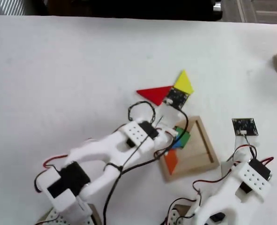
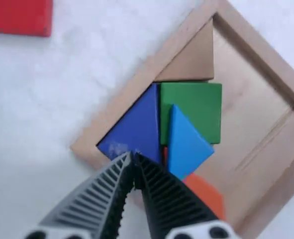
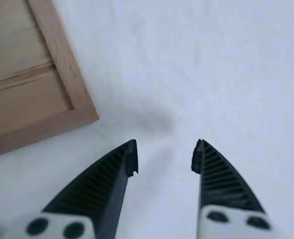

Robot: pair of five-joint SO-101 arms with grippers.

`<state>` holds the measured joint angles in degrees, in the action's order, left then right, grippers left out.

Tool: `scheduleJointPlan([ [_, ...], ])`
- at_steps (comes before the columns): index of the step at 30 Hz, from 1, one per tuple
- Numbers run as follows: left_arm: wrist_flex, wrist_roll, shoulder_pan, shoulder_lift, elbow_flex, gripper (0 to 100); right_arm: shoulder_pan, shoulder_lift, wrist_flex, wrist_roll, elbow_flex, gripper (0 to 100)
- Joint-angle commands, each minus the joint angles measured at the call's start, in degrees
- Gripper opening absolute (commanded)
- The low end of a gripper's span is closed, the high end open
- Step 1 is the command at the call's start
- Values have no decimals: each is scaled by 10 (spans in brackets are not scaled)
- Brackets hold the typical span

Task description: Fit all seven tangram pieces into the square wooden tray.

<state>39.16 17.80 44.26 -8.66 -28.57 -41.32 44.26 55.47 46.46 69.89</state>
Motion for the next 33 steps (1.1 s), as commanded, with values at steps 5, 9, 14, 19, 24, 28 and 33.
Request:
scheduleJointPlan([
  [5, -6, -4, 44, 6, 25, 20, 7, 15, -9, 6, -2, 183],
  [9, -6, -4, 74, 3, 27, 20, 15, 15, -10, 6, -2, 183],
  [14, -9, -4, 89, 5, 40, 20, 23, 15, -17, 6, 9, 183],
  [19, -11, -4, 94, 6, 52, 20, 26, 15, -46, 5, 34, 183],
  [24, -6, -4, 104, 7, 69, 20, 26, 15, -47, 5, 38, 183],
  [28, -6, -4, 94, 8, 76, 20, 26, 15, -47, 5, 40, 183],
  [33, -11, -4, 79, 7, 92, 20, 46, 19, -52, 4, 64, 183],
])
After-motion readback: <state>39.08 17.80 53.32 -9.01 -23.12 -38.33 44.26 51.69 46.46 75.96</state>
